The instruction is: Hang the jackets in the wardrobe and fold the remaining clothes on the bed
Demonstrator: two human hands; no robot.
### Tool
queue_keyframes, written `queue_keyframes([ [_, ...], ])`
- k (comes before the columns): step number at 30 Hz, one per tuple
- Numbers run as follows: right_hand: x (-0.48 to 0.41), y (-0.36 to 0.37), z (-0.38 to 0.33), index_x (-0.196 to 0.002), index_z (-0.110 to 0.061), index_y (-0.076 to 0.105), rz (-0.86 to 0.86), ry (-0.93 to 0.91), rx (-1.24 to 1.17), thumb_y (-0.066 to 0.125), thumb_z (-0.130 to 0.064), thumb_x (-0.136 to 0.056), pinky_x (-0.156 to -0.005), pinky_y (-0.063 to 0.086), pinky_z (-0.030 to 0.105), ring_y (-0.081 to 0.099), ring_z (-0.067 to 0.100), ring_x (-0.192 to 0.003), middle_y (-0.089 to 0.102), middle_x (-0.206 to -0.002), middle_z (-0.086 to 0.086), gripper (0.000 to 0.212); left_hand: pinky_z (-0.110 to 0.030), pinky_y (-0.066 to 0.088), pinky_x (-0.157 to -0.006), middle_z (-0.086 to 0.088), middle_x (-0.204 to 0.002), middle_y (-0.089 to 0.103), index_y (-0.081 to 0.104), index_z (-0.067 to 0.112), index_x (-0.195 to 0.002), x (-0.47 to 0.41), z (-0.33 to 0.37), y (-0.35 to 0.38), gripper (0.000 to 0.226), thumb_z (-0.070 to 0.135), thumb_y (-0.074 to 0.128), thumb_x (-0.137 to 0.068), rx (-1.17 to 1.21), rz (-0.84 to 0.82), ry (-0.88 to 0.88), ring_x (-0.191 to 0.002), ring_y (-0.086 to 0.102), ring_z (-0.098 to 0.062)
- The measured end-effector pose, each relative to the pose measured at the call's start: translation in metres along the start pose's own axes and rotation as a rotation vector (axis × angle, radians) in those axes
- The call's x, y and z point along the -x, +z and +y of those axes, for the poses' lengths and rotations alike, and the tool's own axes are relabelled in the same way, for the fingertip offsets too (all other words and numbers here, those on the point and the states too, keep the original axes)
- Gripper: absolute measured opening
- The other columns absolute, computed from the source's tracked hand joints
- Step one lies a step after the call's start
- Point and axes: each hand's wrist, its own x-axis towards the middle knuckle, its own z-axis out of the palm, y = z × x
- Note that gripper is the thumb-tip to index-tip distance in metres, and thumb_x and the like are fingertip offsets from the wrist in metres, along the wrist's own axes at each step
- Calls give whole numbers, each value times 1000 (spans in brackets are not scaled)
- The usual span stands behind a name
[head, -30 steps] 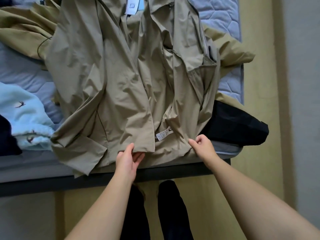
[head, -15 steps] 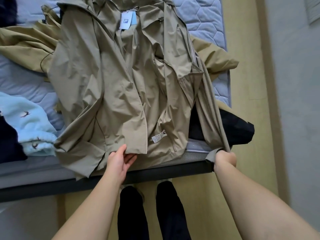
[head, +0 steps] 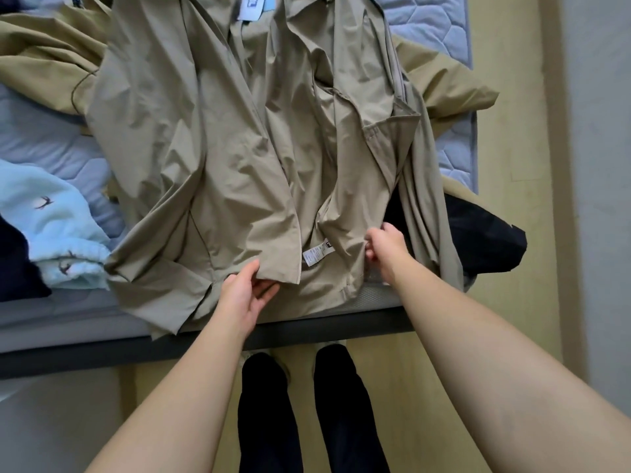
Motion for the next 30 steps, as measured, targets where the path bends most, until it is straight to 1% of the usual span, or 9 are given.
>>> queue_keyframes([
  [4, 17, -13, -3, -81, -20, 58, 199, -156, -100, 35, -2, -84, -42, 32, 18, 38, 9, -48, 53, -67, -3, 29, -33, 51, -60, -4, -94, 65, 57, 16, -95, 5, 18, -9, 8, 17, 49, -97, 32, 1, 26, -79, 64, -18],
  [7, 47, -17, 5, -120, -17, 62, 289, -595, 353, 43, -6, -87, -77, 46, 24, 58, 14, -80, 66, -98, -2, 40, -33, 51, -62, -3, -94, 64, 56, 17, -97, 11, 28, -14, 8, 17, 48, -97, 38, -11, 40, -78, 63, -17],
  [10, 66, -3, 30, -133, -24, 53, -51, -929, 1155, 48, -16, -89, -81, 41, 35, 62, 27, -95, 69, -108, 5, 44, -37, 52, -72, -3, -94, 63, 55, 17, -100, 12, 33, -19, 8, 17, 47, -97, 43, -19, 52, -79, 62, -17],
  [13, 62, 5, 58, -127, -30, 56, -372, -778, 1582, 41, -25, -95, -87, 35, 35, 55, 25, -109, 58, -115, 2, 35, -35, 50, -65, -4, -97, 64, 54, 15, -104, 8, 29, -27, 10, 16, 48, -97, 33, -15, 62, -82, 62, -18],
  [16, 51, 7, 68, -110, -21, 62, -204, -521, 1148, 45, -21, -93, -90, 43, 36, 55, 25, -105, 54, -113, 5, 24, -37, 52, -69, -5, -96, 65, 55, 15, -97, 5, 21, -35, 7, 16, 48, -97, 22, -5, 62, -81, 63, -19],
  [18, 43, 10, 69, -116, -16, 56, -104, -364, 880, 49, -15, -91, -94, 42, 35, 55, 25, -107, 52, -121, 8, 26, -38, 53, -72, -5, -95, 65, 55, 15, -96, 3, 15, -38, 6, 16, 49, -97, 5, -1, 51, -81, 64, -19],
  [24, 22, 17, 50, -139, -14, 35, 230, -337, 482, 56, -9, -85, -89, 35, 28, 45, 28, -122, 36, -141, 10, 58, -39, 56, -72, -3, -94, 67, 57, 16, -98, -3, 6, -40, 6, 16, 52, -96, 3, -25, 20, -78, 67, -18],
  [27, 1, 19, 30, -137, -13, 38, 259, -245, 441, 61, -14, -86, -80, 31, 24, 49, 27, -116, 43, -137, 12, 56, -31, 58, -58, -4, -93, 67, 57, 14, -96, -7, 8, -39, 5, 15, 52, -95, -13, -28, 33, -77, 66, -18],
  [30, -16, 11, 16, -110, -14, 58, 177, -194, 706, 64, -20, -85, -77, 37, 25, 56, 25, -106, 60, -118, 9, 27, -27, 57, -53, -4, -93, 66, 56, 14, -96, -10, 11, -37, 6, 16, 50, -96, -41, -33, 45, -76, 64, -18],
])
